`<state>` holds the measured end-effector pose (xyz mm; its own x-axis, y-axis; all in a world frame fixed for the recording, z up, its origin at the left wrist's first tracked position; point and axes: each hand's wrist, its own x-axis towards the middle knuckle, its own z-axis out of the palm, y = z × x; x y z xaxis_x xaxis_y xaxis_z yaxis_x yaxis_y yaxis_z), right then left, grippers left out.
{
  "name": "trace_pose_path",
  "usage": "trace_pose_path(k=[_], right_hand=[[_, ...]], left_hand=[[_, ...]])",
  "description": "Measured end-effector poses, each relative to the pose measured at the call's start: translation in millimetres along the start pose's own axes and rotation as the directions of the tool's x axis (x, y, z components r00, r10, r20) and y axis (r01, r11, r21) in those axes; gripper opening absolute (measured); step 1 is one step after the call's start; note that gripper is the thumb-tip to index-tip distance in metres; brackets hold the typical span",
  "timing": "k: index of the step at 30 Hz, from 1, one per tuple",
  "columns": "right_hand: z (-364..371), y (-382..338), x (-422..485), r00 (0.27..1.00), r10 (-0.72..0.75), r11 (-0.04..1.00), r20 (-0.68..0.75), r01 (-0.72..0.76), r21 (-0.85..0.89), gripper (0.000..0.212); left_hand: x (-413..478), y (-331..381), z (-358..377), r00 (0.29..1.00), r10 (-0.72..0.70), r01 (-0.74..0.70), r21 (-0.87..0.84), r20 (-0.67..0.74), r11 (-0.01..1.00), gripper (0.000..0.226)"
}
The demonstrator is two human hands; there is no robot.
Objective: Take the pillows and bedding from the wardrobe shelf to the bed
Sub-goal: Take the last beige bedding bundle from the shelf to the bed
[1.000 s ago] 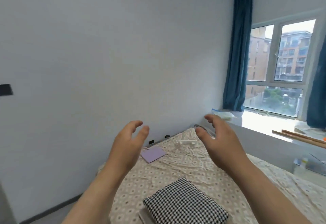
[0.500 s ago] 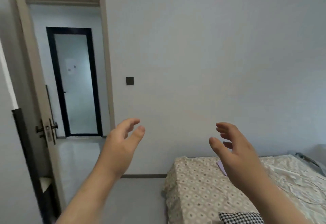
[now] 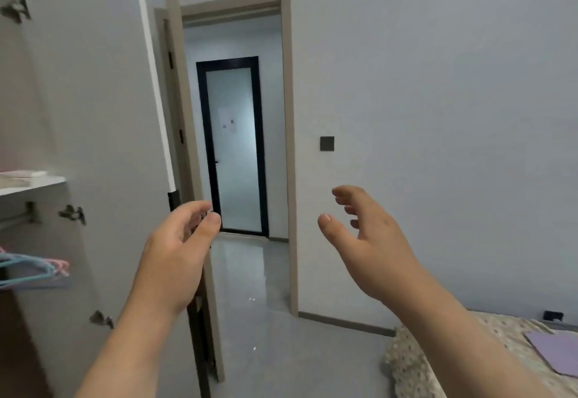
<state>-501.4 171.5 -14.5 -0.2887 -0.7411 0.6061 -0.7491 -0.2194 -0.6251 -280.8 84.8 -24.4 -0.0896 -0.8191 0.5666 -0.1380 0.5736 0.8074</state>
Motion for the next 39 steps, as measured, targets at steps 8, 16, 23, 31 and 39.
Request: trace_pose_path(k=[8, 16, 23, 31, 39], right_hand=[[126, -37, 60, 0.967, -0.155, 0.966, 0.202, 0.105, 0.236, 0.053], [240, -77, 118, 0.855, -0.385, 0.857, 0.346, 0.193, 0.478, 0.055], [305, -102, 172, 0.736, -0.549, 0.753, 0.397, 0.228, 0.617, 0.055], [376, -138, 197, 0.641, -0.652, 0.646, 0.404, 0.19, 0.74, 0.047], [452, -192, 212, 0.62, -0.663, 0.645, 0.42, 0.188, 0.741, 0.053]], left_hand=[[22, -27, -102, 0.954, 0.005, 0.086, 0.291, -0.3, 0.953, 0.045], [41, -39, -165, 0.82, 0.078, 0.24, 0.464, -0.567, 0.853, 0.018], [67, -44, -180, 0.69, 0.159, 0.385, 0.544, -0.706, 0.745, 0.028], [78, -57, -209, 0.566, 0.206, 0.507, 0.534, -0.798, 0.676, 0.029], [98, -82, -283, 0.493, 0.232, 0.56, 0.51, -0.838, 0.653, 0.032]])
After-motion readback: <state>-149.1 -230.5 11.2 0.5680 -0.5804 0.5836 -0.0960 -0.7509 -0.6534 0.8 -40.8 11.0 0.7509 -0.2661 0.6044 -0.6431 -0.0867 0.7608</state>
